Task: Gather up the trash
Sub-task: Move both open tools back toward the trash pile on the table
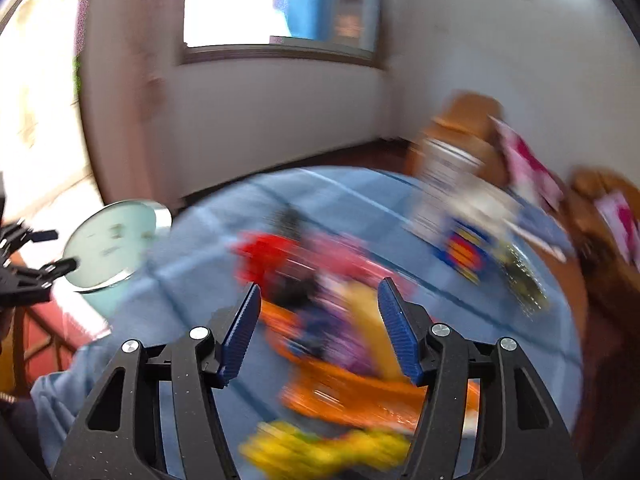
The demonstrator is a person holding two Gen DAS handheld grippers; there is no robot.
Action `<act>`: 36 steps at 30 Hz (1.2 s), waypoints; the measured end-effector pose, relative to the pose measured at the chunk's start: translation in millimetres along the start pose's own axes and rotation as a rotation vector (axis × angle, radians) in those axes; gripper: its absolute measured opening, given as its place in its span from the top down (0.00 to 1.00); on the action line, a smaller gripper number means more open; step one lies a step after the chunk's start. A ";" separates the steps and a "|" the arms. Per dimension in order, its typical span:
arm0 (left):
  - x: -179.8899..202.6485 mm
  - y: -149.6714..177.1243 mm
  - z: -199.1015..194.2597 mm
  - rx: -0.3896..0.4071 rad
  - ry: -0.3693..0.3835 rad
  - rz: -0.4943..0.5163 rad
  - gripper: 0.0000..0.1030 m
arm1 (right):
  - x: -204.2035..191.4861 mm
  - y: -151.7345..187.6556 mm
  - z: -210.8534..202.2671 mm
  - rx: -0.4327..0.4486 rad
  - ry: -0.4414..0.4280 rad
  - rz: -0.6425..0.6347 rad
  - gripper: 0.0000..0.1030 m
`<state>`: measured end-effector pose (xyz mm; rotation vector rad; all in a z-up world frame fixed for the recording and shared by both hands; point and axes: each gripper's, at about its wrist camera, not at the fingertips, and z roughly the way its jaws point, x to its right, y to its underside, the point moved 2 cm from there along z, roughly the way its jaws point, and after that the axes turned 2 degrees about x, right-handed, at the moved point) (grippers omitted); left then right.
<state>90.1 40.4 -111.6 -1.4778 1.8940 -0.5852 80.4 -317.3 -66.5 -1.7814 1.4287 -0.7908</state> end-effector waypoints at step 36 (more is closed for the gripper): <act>157.3 -96.4 59.0 -0.025 0.304 0.182 0.87 | 112.1 81.3 -32.2 -0.007 0.169 0.287 0.28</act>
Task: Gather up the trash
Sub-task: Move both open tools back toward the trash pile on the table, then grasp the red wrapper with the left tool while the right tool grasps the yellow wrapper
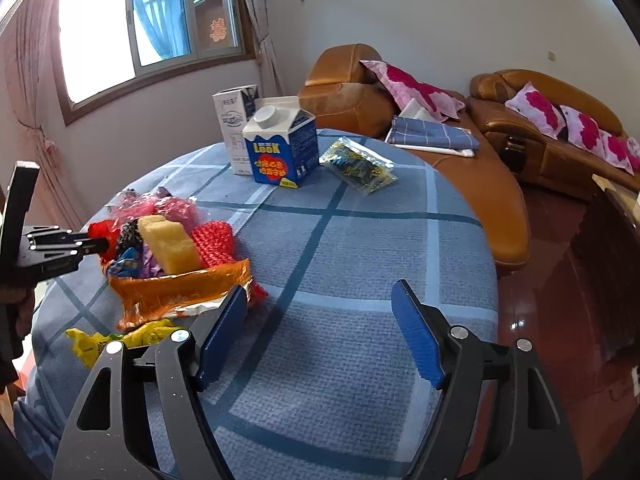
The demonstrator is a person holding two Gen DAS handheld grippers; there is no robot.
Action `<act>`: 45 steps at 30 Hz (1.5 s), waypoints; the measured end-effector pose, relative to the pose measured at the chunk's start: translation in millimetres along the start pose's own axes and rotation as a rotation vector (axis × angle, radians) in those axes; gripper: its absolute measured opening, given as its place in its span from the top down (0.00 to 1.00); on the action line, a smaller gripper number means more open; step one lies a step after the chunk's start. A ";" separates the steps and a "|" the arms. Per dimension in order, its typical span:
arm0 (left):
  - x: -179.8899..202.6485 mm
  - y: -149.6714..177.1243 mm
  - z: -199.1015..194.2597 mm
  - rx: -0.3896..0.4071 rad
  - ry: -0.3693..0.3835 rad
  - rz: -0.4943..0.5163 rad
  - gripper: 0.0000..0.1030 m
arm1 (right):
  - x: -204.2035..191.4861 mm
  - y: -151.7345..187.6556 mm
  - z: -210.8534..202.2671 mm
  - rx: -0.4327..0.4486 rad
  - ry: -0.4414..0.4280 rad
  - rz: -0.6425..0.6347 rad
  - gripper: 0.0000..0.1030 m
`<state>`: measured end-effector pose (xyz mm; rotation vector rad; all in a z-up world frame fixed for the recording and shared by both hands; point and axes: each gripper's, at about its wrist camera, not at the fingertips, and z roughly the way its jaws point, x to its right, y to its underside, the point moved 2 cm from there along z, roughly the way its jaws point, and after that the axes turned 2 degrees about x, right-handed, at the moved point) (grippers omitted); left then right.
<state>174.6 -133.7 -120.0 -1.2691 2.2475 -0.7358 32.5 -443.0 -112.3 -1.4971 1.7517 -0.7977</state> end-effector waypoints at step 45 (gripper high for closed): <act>-73.2 76.3 -95.7 0.088 -0.126 -0.181 0.88 | -95.2 25.1 26.5 -0.204 -0.246 -0.133 0.84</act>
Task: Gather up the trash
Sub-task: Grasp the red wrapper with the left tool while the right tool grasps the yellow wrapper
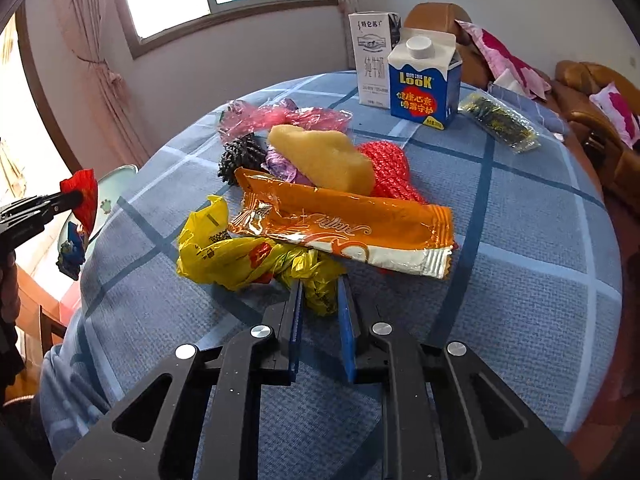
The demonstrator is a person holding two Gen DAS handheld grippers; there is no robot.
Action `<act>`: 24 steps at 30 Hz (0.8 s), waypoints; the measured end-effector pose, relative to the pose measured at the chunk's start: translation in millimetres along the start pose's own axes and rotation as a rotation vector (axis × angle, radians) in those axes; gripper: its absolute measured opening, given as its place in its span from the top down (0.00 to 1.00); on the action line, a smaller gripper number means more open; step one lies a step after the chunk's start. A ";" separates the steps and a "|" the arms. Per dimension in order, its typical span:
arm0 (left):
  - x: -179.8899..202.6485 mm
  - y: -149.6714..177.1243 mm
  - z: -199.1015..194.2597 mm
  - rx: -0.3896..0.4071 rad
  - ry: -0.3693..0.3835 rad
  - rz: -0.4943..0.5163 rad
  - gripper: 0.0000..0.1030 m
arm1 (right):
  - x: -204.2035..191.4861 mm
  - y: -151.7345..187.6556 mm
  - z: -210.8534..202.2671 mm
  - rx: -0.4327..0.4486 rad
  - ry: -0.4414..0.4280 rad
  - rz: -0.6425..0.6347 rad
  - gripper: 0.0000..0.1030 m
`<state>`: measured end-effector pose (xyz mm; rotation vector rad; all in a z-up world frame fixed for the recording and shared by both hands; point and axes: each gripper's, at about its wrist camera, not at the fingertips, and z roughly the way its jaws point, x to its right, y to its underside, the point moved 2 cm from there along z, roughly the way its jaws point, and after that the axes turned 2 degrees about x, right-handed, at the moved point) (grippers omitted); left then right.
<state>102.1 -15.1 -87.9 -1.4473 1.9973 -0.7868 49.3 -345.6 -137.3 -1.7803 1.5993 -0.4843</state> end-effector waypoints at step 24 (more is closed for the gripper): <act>-85.1 3.1 -20.9 0.024 -0.251 -0.098 0.88 | -76.0 -60.4 -7.9 0.140 -0.041 -0.078 0.84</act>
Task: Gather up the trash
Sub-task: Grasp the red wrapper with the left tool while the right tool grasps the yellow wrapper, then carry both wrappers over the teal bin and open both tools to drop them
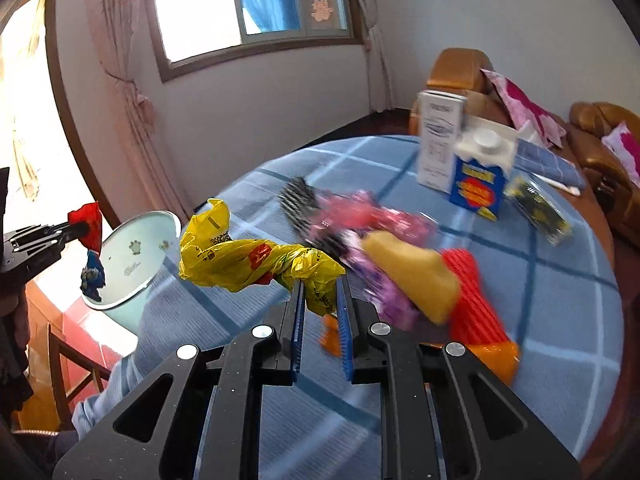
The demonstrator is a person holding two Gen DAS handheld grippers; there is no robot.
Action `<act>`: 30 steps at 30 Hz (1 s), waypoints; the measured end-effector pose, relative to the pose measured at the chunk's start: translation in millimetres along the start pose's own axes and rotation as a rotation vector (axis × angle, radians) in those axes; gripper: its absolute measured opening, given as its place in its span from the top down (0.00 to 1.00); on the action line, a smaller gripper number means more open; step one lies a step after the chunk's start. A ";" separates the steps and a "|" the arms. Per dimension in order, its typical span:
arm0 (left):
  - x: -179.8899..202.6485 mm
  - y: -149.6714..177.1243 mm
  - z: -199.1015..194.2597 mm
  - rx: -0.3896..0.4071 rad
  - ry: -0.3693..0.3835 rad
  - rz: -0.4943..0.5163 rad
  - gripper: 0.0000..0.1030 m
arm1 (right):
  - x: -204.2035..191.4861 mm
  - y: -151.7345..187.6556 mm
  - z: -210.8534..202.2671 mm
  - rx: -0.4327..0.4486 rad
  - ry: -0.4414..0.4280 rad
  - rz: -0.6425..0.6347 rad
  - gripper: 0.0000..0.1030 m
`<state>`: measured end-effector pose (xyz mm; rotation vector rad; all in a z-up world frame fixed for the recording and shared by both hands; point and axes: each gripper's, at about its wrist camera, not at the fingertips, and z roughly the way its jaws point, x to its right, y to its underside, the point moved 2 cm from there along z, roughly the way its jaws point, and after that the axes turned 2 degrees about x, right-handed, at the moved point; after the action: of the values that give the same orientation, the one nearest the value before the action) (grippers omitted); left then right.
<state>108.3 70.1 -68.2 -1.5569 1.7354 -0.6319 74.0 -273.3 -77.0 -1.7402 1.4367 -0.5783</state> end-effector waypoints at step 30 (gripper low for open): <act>-62.1 23.9 25.4 -0.057 -0.188 -0.026 0.88 | -104.7 -43.4 99.9 -0.054 -0.073 -0.246 0.84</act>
<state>114.1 137.4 -91.0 -1.6259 1.6069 -0.4364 149.3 -142.7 -86.5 -1.9765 1.2060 -0.6027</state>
